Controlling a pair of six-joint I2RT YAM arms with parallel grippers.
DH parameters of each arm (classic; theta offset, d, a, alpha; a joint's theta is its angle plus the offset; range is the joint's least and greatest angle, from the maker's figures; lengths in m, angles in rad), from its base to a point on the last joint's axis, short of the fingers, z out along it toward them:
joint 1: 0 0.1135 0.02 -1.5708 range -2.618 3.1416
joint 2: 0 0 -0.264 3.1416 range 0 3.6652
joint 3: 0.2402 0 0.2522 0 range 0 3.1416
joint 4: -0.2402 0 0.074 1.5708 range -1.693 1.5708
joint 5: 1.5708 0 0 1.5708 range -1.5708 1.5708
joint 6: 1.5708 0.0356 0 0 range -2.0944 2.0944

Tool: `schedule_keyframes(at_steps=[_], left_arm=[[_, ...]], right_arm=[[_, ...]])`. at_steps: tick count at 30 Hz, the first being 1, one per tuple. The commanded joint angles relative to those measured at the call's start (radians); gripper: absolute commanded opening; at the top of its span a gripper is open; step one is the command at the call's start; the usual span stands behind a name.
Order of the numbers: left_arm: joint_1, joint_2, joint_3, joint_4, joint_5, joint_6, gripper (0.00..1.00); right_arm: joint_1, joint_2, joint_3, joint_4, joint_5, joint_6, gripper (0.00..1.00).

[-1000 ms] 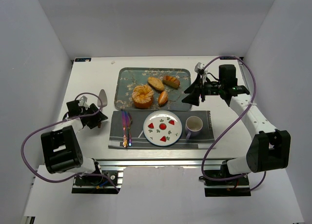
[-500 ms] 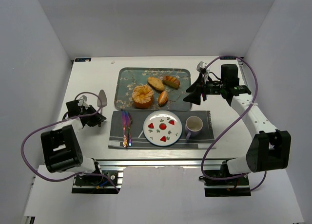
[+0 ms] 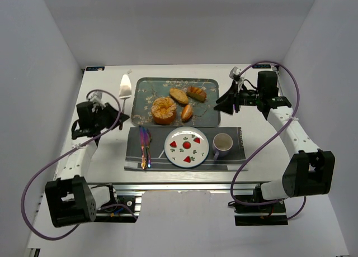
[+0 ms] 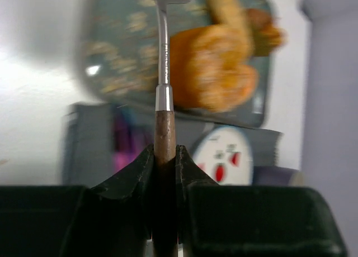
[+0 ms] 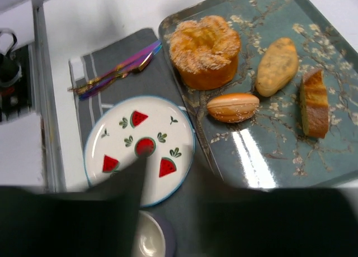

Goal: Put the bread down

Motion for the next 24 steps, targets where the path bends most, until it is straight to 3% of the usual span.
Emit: schedule_keyframes(at_steps=[1, 2, 3, 6, 8, 10, 14, 24], left_arm=[[-0.135, -0.054, 0.158, 0.054, 0.059, -0.127, 0.00], [-0.194, -0.043, 0.177, 0.056, 0.072, -0.144, 0.00], [-0.242, -0.029, 0.192, 0.059, 0.103, -0.158, 0.00], [-0.366, 0.034, 0.235, 0.068, 0.138, -0.215, 0.00], [-0.455, 0.080, 0.270, 0.079, 0.152, -0.251, 0.00], [-0.517, 0.167, 0.307, 0.076, 0.163, -0.270, 0.00], [-0.644, 0.348, 0.448, 0.025, 0.163, -0.252, 0.00], [-0.706, 0.724, 0.823, -0.182, 0.204, -0.183, 0.00]], right_arm=[[-0.016, -0.008, 0.076, 0.075, 0.059, 0.080, 0.18], [-0.024, -0.004, 0.088, 0.086, 0.082, 0.094, 0.00], [-0.030, 0.000, 0.096, 0.110, 0.114, 0.115, 0.00], [-0.062, 0.010, 0.119, 0.160, 0.163, 0.206, 0.00], [-0.089, 0.013, 0.120, 0.178, 0.162, 0.241, 0.11], [-0.102, 0.013, 0.117, 0.193, 0.162, 0.255, 0.14], [-0.122, 0.006, 0.099, 0.200, 0.147, 0.269, 0.15], [-0.152, -0.022, 0.037, 0.207, 0.127, 0.277, 0.15]])
